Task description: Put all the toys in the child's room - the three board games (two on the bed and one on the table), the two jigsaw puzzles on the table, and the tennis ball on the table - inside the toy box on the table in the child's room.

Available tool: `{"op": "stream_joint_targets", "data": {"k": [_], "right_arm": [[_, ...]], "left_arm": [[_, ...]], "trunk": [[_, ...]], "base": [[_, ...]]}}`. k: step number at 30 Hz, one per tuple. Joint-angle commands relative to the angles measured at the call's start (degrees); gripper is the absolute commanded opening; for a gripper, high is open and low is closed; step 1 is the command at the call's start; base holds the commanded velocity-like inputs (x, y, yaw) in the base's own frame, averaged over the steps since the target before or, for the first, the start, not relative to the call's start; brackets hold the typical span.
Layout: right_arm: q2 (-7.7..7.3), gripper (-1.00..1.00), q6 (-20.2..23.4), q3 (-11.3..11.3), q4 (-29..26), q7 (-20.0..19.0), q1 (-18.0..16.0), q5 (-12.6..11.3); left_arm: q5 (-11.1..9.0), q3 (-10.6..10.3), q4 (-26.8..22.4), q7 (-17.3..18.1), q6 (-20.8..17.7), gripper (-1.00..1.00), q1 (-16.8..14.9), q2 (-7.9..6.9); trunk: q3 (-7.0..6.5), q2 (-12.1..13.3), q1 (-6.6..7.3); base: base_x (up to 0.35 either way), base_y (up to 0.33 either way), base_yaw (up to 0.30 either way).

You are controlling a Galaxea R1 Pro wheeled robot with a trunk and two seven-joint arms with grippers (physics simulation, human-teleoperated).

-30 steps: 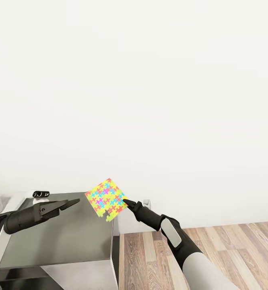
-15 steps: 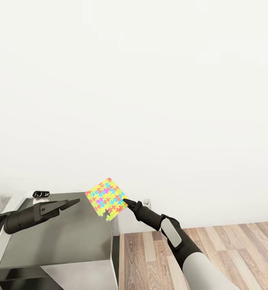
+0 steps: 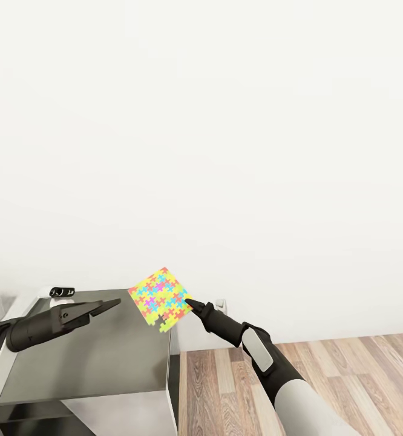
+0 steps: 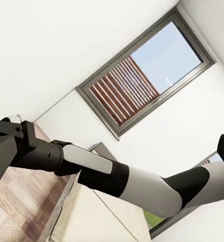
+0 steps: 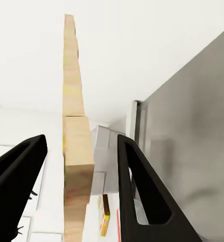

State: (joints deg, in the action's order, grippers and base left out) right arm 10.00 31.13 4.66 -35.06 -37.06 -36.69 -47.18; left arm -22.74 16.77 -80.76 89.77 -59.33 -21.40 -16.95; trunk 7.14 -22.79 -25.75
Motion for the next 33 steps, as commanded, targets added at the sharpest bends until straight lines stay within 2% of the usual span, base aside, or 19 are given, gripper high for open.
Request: {"op": "stream_joint_targets", "data": {"k": [1, 33], "right_arm": [[0.00, -1.00, 0.4, 0.0, 0.0, 0.1, 0.0, -0.4], [0.00, -1.00, 0.4, 0.0, 0.0, 0.1, 0.0, -0.4]], "left_arm": [[0.0, 0.0, 0.0, 0.2, -0.6, 1.00, 0.0, -0.02], [0.0, 0.0, -0.2, 0.2, -0.6, 1.00, 0.0, -0.10]], "trunk": [[0.12, -0.1, -0.04], [-0.03, -0.1, -0.04]], "base": [[0.000, 0.000, 0.000], [0.008, 0.005, 0.004]]}}
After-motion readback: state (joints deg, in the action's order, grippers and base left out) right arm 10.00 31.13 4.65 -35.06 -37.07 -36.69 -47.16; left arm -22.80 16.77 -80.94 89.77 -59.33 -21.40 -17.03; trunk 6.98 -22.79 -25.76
